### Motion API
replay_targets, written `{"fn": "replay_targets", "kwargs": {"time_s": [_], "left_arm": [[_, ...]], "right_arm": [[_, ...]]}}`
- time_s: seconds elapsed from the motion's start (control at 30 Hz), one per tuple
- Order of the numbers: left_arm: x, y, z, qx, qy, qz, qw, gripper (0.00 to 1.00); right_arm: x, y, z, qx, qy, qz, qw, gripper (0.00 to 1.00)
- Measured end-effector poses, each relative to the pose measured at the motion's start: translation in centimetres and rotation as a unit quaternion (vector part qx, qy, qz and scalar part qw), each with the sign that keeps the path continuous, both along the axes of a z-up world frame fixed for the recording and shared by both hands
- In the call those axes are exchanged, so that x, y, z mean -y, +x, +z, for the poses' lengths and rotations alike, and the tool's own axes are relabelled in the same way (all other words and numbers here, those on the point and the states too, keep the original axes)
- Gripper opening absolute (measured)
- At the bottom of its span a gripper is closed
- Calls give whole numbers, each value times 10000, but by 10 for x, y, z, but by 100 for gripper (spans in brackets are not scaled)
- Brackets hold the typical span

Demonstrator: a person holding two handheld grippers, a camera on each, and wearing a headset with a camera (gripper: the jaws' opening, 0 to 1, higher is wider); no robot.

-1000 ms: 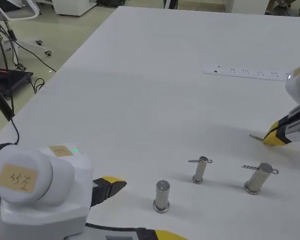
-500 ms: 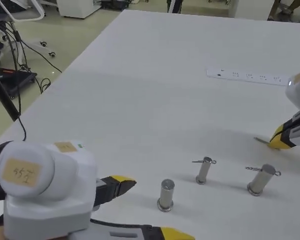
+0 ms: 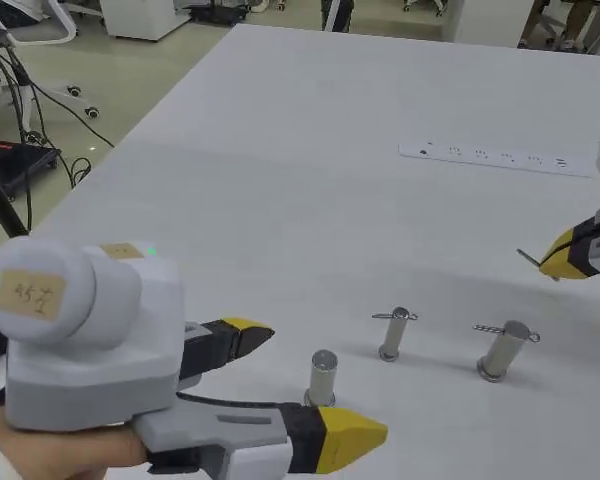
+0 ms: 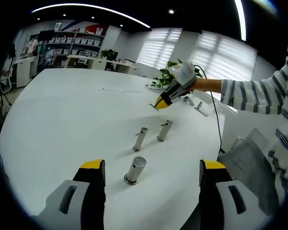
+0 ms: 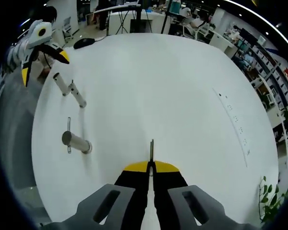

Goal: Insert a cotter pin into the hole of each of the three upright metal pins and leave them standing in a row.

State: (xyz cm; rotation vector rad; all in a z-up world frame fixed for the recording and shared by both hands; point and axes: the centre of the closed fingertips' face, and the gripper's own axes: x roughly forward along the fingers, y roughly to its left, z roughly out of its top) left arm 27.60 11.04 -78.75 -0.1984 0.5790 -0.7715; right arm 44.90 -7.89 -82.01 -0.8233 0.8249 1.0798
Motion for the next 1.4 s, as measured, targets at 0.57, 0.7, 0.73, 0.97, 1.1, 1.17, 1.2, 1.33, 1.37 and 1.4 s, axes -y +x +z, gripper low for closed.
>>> {"fn": "replay_targets", "kwargs": {"time_s": [0.57,0.7,0.73,0.97,1.1,1.17,1.2,1.33,1.37,1.4], "left_arm": [[12,13,17,158,-52,-264,9995,73],[16,15,21,162,-79,-316,9993,70],[17,16,21,167,-84,-331,9993,69],[26,20,25,37,-229,-382,9990,62],[32,22,30,-52,-394,-413,9984,60],[36,22,32,-71,-430,-481,9979,59],[38,22,33,-64,-442,-528,9976,58],[47,20,38,-126,-550,-669,9962,51],[49,20,39,-137,-569,-696,9959,50],[51,19,40,-151,-588,-727,9955,49]], "right_arm": [[-16,-51,28,414,636,228,9969,3],[-22,-62,36,489,777,283,9954,3],[-23,-65,38,498,799,298,9951,3],[-35,-86,52,591,1015,403,9923,3],[-45,-99,62,703,1169,488,9895,3],[-51,-102,65,651,1436,463,9864,3],[-54,-104,67,654,1492,467,9855,3],[-70,-118,74,778,1530,589,9834,3],[-74,-121,76,764,1583,594,9826,3],[-76,-123,77,759,1618,587,9821,3]]}}
